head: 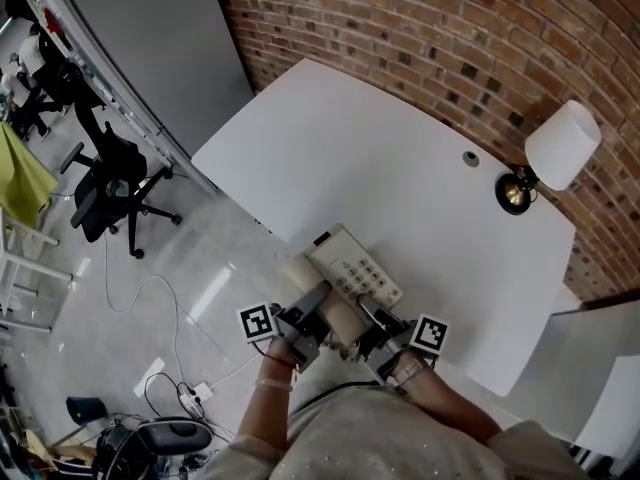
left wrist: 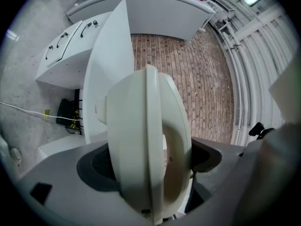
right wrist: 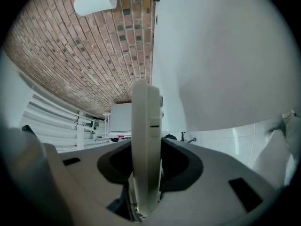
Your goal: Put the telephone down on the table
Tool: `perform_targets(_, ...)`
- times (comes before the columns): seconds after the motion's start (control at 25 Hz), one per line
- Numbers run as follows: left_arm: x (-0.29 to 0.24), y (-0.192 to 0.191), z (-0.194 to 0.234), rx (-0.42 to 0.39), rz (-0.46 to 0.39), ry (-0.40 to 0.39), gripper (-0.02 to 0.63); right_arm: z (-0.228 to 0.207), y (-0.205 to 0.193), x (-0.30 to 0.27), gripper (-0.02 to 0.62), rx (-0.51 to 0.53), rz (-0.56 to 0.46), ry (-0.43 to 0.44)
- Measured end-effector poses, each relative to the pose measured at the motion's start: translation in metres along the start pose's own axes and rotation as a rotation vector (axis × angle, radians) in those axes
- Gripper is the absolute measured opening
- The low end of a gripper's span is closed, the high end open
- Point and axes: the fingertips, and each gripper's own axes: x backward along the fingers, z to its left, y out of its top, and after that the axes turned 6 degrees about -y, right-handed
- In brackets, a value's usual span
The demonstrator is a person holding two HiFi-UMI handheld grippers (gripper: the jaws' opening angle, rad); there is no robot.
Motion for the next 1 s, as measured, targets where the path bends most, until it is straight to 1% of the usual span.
perform_targets(0.2,-0.011,0.005,0.008,0.033,0.029,0.002,0.433,-0.003,0.012,-0.005,0.15,-0.011,-0.033,-0.015)
perform_targets(0.36,-0.026,0.014,0.019,0.06,0.046,-0.002,0.433,-0.006,0.028,-0.012,0.149,-0.02,-0.069,-0.035)
perform_targets(0.48,-0.038,0.023,0.026,0.079,0.075,0.008,0.433,-0.006,0.04,-0.018,0.147,-0.027,-0.097,-0.046)
perform_targets(1.0,-0.077,0.089,0.049,0.154,0.132,0.015,0.433,-0.001,0.083,-0.078,0.147,-0.064,-0.17,-0.093)
